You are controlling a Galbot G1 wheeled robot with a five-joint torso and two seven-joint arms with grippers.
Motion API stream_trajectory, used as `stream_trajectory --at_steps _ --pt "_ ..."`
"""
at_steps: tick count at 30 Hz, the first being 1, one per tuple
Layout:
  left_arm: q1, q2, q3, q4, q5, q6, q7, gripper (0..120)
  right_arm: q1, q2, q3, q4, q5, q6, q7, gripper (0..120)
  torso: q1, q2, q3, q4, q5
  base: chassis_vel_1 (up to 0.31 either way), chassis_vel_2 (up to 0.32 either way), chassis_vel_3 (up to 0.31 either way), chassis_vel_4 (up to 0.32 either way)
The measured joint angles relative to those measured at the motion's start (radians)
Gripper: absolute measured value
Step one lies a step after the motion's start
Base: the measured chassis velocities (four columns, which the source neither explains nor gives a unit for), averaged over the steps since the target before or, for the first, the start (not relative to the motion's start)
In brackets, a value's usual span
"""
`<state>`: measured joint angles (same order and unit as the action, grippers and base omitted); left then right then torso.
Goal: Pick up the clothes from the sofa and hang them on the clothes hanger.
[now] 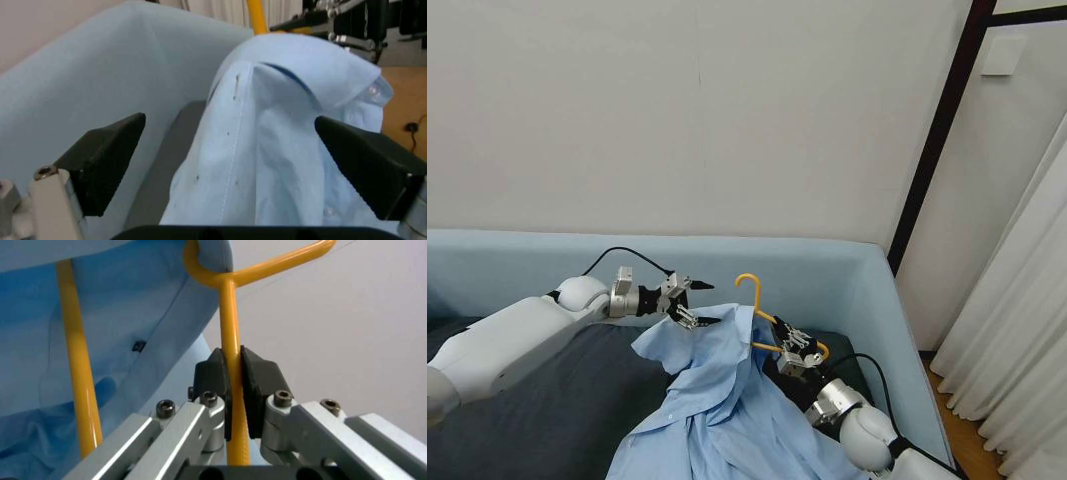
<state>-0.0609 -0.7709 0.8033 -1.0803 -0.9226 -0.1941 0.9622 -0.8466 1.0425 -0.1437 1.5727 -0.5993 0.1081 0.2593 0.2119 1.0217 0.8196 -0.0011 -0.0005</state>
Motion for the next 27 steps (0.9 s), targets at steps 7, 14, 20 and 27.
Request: stream_trajectory --at_steps 7,14,20,27 --pt "0.002 -0.033 0.006 0.054 0.029 -0.005 0.016 84 -0.003 -0.003 0.0 0.006 -0.001 0.007 -0.003 4 0.0 0.0 0.0 -0.0001 -0.0001 0.0 0.0 0.0 0.0" --pt "0.011 -0.067 -0.002 0.1 0.042 -0.005 0.063 59 -0.015 -0.006 -0.005 0.007 0.02 0.027 -0.009 4 0.0 0.0 0.0 0.0 -0.0001 0.0 0.0 0.0 0.0" --pt "0.011 -0.089 -0.008 0.136 0.086 -0.025 0.073 37 -0.026 -0.001 -0.003 -0.001 0.014 0.042 -0.01 4 0.0 0.0 0.0 -0.0001 -0.0001 0.0 0.0 0.0 0.0" --pt "0.02 -0.092 -0.002 0.134 0.092 -0.032 0.078 9 -0.016 0.003 -0.001 -0.01 -0.01 0.064 -0.006 4 0.0 0.0 0.0 0.0 -0.0001 0.0 0.0 0.0 0.0"
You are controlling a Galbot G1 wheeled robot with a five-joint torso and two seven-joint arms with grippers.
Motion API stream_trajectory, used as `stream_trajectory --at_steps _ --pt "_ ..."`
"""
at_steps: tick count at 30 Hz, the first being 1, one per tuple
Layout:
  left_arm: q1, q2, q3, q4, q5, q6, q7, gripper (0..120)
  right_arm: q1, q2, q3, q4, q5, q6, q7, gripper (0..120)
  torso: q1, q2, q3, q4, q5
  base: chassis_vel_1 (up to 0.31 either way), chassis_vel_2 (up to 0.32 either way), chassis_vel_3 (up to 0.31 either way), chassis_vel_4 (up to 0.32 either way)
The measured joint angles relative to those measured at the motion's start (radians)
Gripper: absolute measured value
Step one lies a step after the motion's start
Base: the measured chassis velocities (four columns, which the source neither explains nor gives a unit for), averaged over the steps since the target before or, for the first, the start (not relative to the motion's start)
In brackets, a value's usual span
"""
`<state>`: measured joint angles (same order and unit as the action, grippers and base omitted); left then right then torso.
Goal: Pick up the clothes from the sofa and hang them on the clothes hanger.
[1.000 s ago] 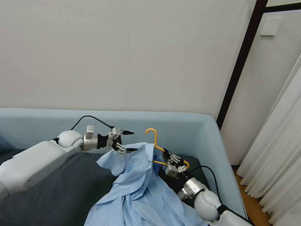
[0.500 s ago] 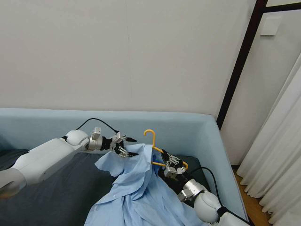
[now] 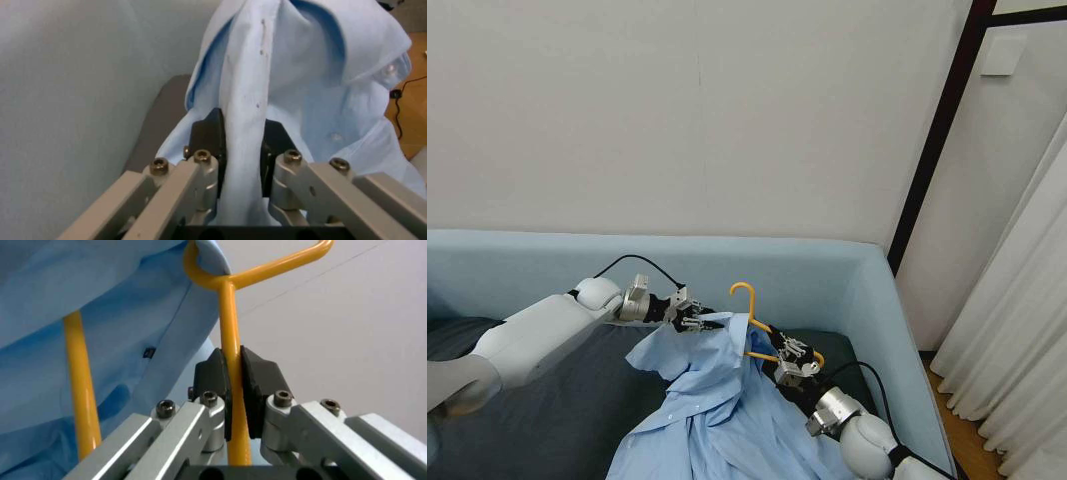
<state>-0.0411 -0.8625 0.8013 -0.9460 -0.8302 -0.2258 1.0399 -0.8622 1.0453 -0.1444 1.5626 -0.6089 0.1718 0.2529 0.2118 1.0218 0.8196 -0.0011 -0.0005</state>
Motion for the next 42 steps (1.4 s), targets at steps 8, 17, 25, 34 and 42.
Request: stream_trajectory --at_steps 8,17,25,34,42 --pt "0.017 0.02 -0.004 -0.023 -0.001 -0.001 -0.005 8 -0.006 -0.004 -0.005 0.008 -0.005 0.003 -0.015 4 0.0 0.0 0.0 0.0 -0.0001 0.0 0.0 0.0 0.0" --pt "0.063 0.049 -0.066 -0.03 0.003 -0.021 -0.024 7 -0.035 -0.037 -0.024 0.078 0.099 -0.017 -0.032 30 0.0 0.0 0.0 0.0001 -0.0001 0.0 0.0 0.0 0.0" --pt "0.162 0.081 -0.209 -0.06 0.007 -0.062 -0.057 7 -0.163 -0.113 0.034 0.238 0.35 -0.06 -0.033 62 0.0 0.0 0.0 -0.0002 0.0 0.0 0.0 0.0 0.0" --pt "0.339 0.153 -0.358 -0.139 0.069 -0.106 -0.075 7 -0.287 -0.138 0.092 0.206 0.547 -0.217 -0.016 91 0.0 0.0 0.0 -0.0001 0.0 0.0 0.0 0.0 0.0" --pt "0.514 0.22 -0.528 -0.158 0.098 -0.139 -0.074 7 -0.251 -0.102 0.062 0.12 0.695 -0.321 -0.026 100 0.0 0.0 0.0 0.0003 -0.0003 0.0 0.0 0.0 0.0"
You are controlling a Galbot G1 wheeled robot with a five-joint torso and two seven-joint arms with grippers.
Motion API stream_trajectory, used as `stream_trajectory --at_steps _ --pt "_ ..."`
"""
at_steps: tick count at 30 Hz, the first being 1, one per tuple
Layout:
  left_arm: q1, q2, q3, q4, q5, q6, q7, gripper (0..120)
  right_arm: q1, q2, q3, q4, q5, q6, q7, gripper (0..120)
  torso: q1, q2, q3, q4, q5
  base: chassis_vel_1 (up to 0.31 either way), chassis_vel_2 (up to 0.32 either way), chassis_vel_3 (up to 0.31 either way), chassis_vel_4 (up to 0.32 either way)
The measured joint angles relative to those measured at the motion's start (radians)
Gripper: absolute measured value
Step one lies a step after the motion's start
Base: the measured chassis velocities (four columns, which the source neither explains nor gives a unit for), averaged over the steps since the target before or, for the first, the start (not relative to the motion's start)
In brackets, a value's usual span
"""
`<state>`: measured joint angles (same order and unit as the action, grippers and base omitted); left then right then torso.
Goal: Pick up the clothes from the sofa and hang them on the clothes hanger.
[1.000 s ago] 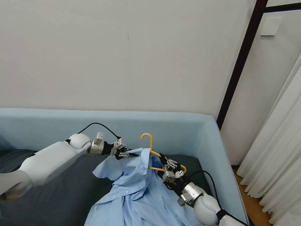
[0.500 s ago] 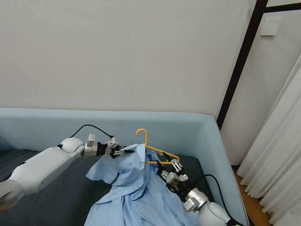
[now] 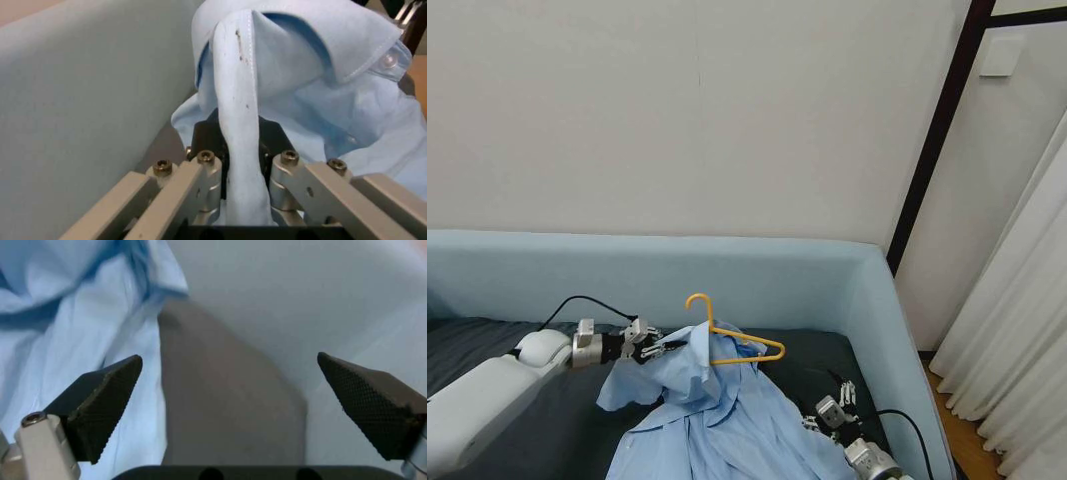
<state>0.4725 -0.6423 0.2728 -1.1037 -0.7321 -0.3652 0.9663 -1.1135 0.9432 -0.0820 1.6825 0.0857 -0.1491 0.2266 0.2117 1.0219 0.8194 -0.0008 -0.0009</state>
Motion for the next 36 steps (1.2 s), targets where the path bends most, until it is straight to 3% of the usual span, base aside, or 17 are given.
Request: stream_trajectory --at_steps 5,11,16,20,23,36 --pt "0.087 0.062 -0.059 -0.058 -0.016 -0.015 -0.003 7 0.069 0.035 -0.04 -0.112 0.133 -0.06 -0.024 100 0.0 0.0 0.0 -0.0003 0.0005 0.0 0.0 0.0 0.0" --pt "0.122 0.089 -0.069 -0.083 -0.029 -0.024 -0.005 7 0.118 0.061 -0.065 -0.195 0.14 -0.062 -0.058 100 0.0 0.0 0.0 -0.0002 0.0004 0.0 0.0 0.0 0.0" --pt "0.143 0.094 -0.075 -0.109 -0.037 -0.025 -0.007 7 0.162 0.085 -0.121 -0.27 0.017 -0.023 -0.076 100 0.0 0.0 0.0 -0.0008 0.0 0.0 0.0 0.0 0.0" --pt "0.151 0.116 -0.077 -0.12 -0.052 -0.025 -0.008 7 0.231 0.163 -0.157 -0.403 -0.088 0.02 -0.07 100 0.0 0.0 0.0 -0.0006 0.0001 0.0 0.0 0.0 0.0" --pt "0.158 0.131 -0.081 -0.129 -0.063 -0.025 -0.007 7 0.271 0.207 -0.168 -0.469 -0.119 0.036 -0.062 100 0.0 0.0 0.0 0.0002 0.0003 0.0 0.0 0.0 0.0" --pt "0.19 0.157 -0.105 -0.162 -0.08 -0.021 -0.006 7 0.386 0.335 -0.231 -0.699 -0.271 0.118 -0.058 100 0.0 0.0 0.0 -0.0005 0.0001 0.0 0.0 0.0 0.0"
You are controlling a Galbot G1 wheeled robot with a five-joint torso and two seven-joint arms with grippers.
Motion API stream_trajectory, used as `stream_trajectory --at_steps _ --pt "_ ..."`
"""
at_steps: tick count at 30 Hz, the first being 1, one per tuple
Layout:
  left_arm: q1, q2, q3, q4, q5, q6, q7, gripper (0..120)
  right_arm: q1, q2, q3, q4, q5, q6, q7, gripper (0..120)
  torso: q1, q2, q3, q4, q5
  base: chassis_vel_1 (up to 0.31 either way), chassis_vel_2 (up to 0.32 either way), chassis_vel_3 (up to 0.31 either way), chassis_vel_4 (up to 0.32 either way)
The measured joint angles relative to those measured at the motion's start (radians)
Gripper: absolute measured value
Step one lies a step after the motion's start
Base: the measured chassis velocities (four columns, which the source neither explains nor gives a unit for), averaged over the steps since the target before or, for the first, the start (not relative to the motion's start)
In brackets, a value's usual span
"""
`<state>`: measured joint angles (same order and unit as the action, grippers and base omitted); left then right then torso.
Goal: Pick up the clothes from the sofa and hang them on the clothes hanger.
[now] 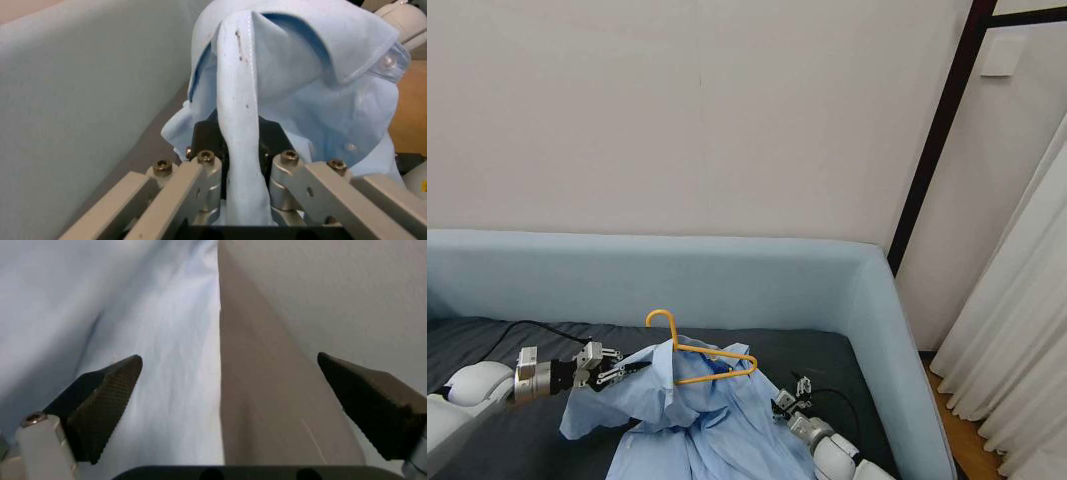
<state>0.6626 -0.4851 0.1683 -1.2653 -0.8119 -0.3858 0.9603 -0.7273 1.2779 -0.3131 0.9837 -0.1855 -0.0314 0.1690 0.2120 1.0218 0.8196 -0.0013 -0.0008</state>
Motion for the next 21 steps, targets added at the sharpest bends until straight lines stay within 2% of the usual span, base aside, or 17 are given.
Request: stream_trajectory --at_steps 8,13,18,21 --pt "-0.002 0.001 0.0 0.006 0.0 0.001 0.0 7 0.003 0.021 -0.052 -0.011 -0.028 0.024 0.0 100 0.0 0.0 0.0 0.0001 0.0 0.0 0.0 0.0 0.0" --pt "-0.002 0.001 0.002 0.009 0.0 0.002 0.0 7 -0.006 0.009 -0.079 0.024 -0.064 0.026 0.002 100 0.0 0.0 0.0 0.0003 0.0 0.0 0.0 0.0 0.0" --pt "-0.002 0.001 0.002 0.01 -0.002 0.002 0.0 7 -0.016 0.019 -0.05 -0.027 -0.165 0.046 0.009 100 0.0 0.0 0.0 0.0002 0.0004 0.0 0.0 0.0 0.0" --pt "-0.002 -0.001 0.003 0.012 -0.002 0.002 0.0 7 -0.021 0.019 -0.038 -0.036 -0.176 0.045 0.016 100 0.0 0.0 0.0 0.0004 0.0005 0.0 0.0 0.0 0.0"
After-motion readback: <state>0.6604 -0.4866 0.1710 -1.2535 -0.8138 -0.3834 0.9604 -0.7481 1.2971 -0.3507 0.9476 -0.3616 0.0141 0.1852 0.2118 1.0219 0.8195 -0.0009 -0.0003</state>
